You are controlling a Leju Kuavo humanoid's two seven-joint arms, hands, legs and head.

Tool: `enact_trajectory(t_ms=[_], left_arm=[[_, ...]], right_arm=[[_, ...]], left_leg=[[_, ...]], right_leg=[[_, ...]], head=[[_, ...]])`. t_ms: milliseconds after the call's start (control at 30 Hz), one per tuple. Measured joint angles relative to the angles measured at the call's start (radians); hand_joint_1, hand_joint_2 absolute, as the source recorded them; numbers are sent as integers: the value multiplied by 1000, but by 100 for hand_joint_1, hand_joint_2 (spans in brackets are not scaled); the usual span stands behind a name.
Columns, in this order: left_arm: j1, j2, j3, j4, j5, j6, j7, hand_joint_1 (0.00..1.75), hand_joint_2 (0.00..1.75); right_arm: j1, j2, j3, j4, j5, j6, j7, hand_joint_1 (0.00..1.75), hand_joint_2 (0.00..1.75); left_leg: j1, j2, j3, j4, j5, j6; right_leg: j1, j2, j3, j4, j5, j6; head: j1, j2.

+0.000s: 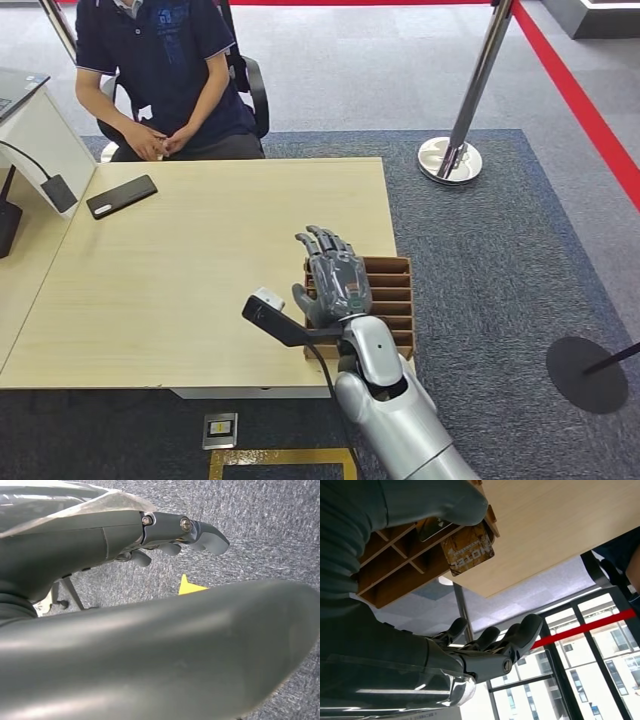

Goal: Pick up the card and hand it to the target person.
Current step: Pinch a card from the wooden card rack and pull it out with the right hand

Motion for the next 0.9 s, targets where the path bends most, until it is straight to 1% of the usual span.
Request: enact_trajectory(t_ms=[100, 133, 233, 300, 500, 633, 833, 900], left_arm=[[0, 0, 0, 0, -1, 0, 0, 0, 0], [0, 0, 0, 0, -1, 0, 0, 0, 0], [0, 0, 0, 0, 0, 0, 0, 0, 0], [0, 0, 0, 0, 1, 0, 0, 0, 0], [0, -1, 0, 0, 1, 0, 0, 0, 0], [0, -1, 0, 1, -2, 0, 0, 0, 0], [0, -1, 0, 1, -2, 0, 0, 0, 0], [0, -2, 0, 1, -2, 0, 0, 0, 0]], right_arm=[[1, -1, -5, 1, 3, 0, 2, 100, 175], [1, -2, -6, 3, 3, 0, 4, 106, 175], [1, -4, -9, 10, 4, 0, 8, 110, 175], [1, -4, -11, 15, 4, 0, 10, 110, 175], [0, -5, -18, 34, 7, -5, 14, 92, 175], [0, -6, -24, 44, 25, -7, 25, 90, 175], [0, -8, -25, 49, 62, -6, 48, 80, 175], [0, -9, -25, 50, 69, -5, 52, 79, 175]], left_leg=[[0, 0, 0, 0, 0, 0], [0, 0, 0, 0, 0, 0], [0, 0, 0, 0, 0, 0], [0, 0, 0, 0, 0, 0], [0, 0, 0, 0, 0, 0], [0, 0, 0, 0, 0, 0], [0, 0, 0, 0, 0, 0], [0, 0, 0, 0, 0, 0]], right_leg=[[0, 0, 0, 0, 0, 0], [0, 0, 0, 0, 0, 0], [0, 0, 0, 0, 0, 0], [0, 0, 0, 0, 0, 0], [0, 0, 0, 0, 0, 0], [0, 0, 0, 0, 0, 0], [0, 0, 0, 0, 0, 0], [0, 0, 0, 0, 0, 0]], head=[[0, 0], [0, 0], [0, 0], [0, 0], [0, 0], [0, 0], [0, 0], [0, 0]])
